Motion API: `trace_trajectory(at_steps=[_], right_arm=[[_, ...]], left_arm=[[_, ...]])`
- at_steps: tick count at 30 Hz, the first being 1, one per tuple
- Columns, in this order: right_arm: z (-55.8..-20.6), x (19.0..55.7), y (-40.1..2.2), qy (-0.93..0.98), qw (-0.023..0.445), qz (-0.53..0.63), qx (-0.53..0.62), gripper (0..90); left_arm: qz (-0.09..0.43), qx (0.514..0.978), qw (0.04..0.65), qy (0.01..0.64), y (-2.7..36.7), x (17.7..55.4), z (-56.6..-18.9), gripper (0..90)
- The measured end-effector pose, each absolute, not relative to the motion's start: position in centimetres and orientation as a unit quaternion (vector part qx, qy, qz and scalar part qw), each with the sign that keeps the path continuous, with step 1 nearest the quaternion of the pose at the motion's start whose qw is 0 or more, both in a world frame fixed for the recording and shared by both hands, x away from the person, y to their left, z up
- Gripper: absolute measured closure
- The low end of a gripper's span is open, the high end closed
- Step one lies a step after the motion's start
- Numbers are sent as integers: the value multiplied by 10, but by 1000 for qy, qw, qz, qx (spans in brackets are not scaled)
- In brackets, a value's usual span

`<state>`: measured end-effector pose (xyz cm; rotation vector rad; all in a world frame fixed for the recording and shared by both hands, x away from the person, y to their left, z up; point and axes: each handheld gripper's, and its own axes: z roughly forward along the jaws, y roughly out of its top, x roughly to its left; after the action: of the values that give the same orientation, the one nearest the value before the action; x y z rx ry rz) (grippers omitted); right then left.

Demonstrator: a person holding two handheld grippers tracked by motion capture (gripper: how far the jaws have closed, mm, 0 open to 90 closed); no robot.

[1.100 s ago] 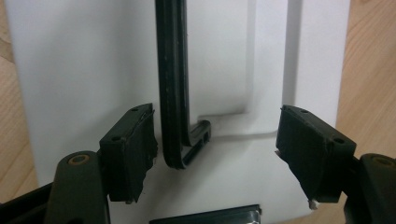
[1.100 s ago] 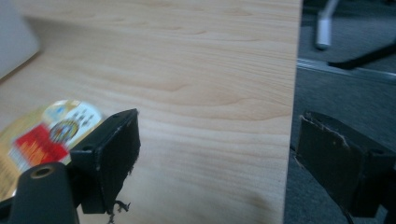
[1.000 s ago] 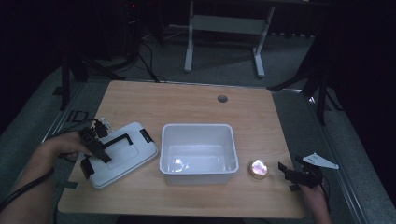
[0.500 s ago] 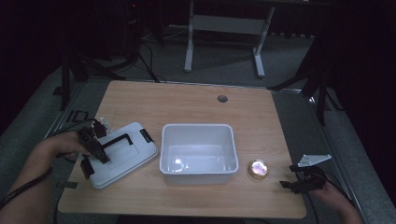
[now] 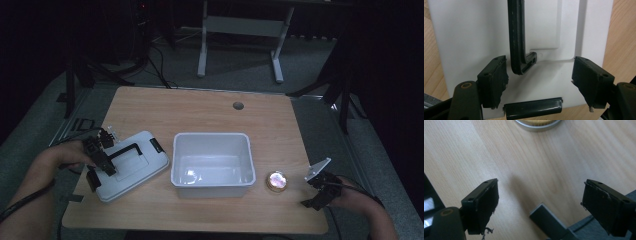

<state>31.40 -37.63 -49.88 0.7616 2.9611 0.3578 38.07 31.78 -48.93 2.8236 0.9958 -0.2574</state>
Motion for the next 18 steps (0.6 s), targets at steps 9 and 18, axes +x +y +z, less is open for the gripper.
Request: trace_trajectory(at_steps=[9, 18], right_arm=[[-489, 321, -357, 981, 33, 44, 183, 130], [-480, 327, -343, 986, 39, 13, 162, 114]], left_arm=[[-92, 937, 60, 332, 319, 380, -491, 278], [-90, 938, 60, 330, 318, 379, -490, 279]])
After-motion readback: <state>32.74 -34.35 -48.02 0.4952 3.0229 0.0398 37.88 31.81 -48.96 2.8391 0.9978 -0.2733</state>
